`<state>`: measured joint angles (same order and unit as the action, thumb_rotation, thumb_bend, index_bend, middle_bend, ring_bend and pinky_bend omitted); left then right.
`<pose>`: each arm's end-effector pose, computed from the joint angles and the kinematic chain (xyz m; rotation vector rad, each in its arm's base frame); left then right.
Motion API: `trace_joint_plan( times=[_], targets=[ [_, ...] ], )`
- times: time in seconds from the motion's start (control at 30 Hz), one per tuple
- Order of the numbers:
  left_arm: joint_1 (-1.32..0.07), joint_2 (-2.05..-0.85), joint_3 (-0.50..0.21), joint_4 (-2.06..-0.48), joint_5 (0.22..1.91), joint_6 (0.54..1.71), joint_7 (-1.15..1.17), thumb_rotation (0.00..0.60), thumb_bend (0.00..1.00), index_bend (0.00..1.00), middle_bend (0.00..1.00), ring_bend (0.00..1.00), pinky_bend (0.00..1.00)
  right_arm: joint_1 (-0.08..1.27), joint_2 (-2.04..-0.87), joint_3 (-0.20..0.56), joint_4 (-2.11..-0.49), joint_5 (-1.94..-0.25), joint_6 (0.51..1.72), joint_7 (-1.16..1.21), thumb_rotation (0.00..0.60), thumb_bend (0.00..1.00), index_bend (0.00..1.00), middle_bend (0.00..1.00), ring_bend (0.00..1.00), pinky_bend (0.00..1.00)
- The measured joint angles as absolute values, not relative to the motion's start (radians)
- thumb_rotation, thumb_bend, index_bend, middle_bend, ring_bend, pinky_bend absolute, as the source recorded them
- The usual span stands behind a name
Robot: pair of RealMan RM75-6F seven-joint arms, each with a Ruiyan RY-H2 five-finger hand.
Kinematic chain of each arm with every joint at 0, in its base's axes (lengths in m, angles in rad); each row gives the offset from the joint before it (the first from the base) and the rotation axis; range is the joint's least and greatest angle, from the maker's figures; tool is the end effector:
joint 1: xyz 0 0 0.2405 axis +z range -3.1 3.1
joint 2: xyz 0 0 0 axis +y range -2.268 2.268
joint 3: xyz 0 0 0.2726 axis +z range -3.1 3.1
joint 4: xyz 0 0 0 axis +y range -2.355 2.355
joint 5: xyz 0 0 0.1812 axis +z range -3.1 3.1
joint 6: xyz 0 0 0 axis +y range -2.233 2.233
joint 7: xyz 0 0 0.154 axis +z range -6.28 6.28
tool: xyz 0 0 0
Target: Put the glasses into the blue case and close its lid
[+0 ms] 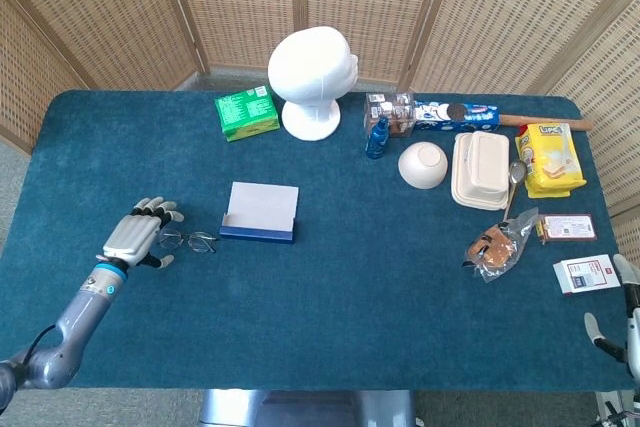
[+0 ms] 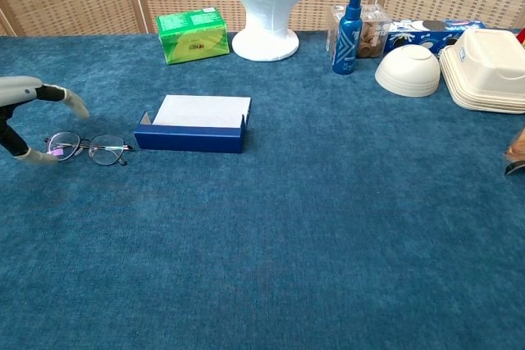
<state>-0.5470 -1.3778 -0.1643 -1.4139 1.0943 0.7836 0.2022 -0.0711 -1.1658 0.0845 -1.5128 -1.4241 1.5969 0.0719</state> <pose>-0.2770 0.3337 0.0564 -1.7340 -1.1738 -0.6387 -0.3555 -0.1417 0.2118 1.1397 -0.9121 0.8513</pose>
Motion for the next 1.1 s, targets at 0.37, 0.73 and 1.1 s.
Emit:
trace_joint_plan(
  times=[0.37, 0.73, 1.1],
  targets=[
    [-0.61, -1.432, -0.156, -1.339, 1.045, 0.728, 0.205, 0.6, 0.25, 0.27, 0.14, 0.0, 0.0, -0.081, -1.157, 0.091, -1.524, -1.423, 1.611, 0.064, 0.6, 0.33, 0.03, 0.14, 0.0, 0.13],
    [-0.643, -1.46, -0.139, -1.291, 1.036, 0.695, 0.17, 0.6, 0.32, 0.4, 0.15, 0.0, 0.0, -0.094, -1.151, 0.095, -1.534, -1.421, 1.626, 0.058, 0.599, 0.32, 0.04, 0.14, 0.0, 0.13],
    [-0.653, -1.45, -0.124, -1.297, 1.045, 0.698, 0.149, 0.6, 0.37, 0.53, 0.17, 0.0, 0.0, -0.099, -1.15, 0.098, -1.533, -1.421, 1.63, 0.059, 0.6, 0.31, 0.04, 0.14, 0.0, 0.13]
  ],
)
